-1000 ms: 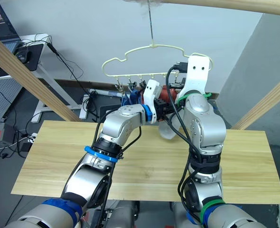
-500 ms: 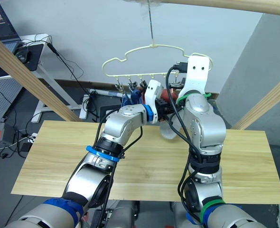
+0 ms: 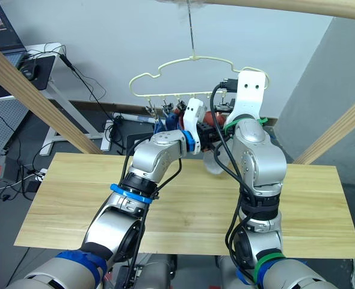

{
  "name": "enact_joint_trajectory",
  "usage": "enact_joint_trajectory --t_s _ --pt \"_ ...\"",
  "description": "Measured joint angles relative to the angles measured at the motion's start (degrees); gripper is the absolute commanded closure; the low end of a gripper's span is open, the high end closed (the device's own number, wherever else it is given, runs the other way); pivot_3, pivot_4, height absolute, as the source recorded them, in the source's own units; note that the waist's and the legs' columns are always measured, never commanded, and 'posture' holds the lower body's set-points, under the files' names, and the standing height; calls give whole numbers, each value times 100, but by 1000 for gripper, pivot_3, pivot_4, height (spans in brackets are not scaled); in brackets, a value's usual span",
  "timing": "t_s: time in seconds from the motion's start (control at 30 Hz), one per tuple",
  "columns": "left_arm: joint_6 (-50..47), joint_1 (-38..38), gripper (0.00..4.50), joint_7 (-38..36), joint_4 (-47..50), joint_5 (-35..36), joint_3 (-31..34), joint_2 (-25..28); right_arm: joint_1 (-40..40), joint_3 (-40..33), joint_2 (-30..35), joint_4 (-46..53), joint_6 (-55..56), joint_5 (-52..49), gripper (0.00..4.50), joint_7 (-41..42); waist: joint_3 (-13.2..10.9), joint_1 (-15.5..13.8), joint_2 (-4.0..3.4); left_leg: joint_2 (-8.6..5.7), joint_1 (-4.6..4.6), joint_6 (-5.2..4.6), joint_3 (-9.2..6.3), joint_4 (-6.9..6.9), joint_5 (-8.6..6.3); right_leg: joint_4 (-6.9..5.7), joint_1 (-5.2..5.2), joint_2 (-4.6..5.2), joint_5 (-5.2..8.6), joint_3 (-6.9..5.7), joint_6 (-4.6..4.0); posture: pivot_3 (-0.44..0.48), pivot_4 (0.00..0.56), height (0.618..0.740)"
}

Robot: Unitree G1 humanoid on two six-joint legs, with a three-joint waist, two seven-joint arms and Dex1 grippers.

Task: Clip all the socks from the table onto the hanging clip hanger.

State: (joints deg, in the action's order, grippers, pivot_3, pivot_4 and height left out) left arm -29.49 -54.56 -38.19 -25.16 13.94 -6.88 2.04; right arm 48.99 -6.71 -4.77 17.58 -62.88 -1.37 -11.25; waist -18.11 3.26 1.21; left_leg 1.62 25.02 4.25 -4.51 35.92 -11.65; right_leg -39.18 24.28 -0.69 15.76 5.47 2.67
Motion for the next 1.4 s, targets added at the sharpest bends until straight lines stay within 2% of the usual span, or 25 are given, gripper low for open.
enact_joint_trajectory --t_s 0.2,0.5,0.8,1.07,1.4 --pt "0 -29 4066 0 -7 0 15 -10 0 -3 -3 0 0 -8 2347 11 0 0 0 0 0 0 0 0 0 -1 0 0 0 0 0 -13 278 740" --pt "-8 -30 4066 -12 -9 12 52 -17 0 -4 -22 0 0 -6 2347 -2 0 0 0 0 0 0 0 2 0 -2 0 0 0 0 0 -18 278 740" --pt "-198 11 1335 -102 241 103 5 69 -8 -4 -17 23 -48 -7 2303 8 0 1 0 0 0 0 0 2 0 -5 0 0 0 0 0 -18 276 740" --pt "-738 632 1335 -264 1401 145 -181 593 -289 4 149 615 -515 -13 2303 158 0 5 0 1 -2 3 -3 7 2 -21 2 0 0 -1 0 -30 272 740" --pt "-1419 1090 1335 -412 2704 573 -140 1096 -617 124 382 1381 -1198 -8 2303 367 1 18 0 0 -9 20 -6 14 13 -45 2 -1 0 0 0 -34 269 740"
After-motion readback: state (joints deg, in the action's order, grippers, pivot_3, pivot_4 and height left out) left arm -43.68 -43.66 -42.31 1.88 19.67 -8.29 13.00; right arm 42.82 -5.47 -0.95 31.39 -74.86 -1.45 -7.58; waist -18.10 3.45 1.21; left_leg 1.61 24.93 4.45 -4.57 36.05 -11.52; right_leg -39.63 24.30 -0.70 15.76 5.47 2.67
